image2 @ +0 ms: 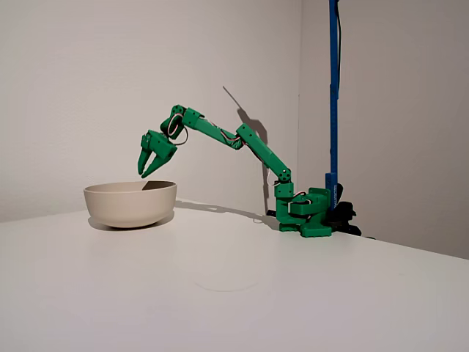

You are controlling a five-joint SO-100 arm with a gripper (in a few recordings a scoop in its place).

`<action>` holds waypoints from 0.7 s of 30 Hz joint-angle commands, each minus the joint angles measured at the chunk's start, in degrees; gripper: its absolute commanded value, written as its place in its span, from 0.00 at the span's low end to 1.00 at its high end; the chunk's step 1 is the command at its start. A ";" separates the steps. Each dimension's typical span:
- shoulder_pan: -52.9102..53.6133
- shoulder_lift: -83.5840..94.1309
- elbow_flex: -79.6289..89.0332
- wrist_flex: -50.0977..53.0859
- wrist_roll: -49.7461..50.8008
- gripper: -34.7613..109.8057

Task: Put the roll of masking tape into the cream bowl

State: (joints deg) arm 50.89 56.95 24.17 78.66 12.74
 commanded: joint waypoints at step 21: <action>-39.73 41.92 3.25 28.21 -3.60 0.18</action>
State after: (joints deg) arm 15.56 87.80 24.61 101.78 9.23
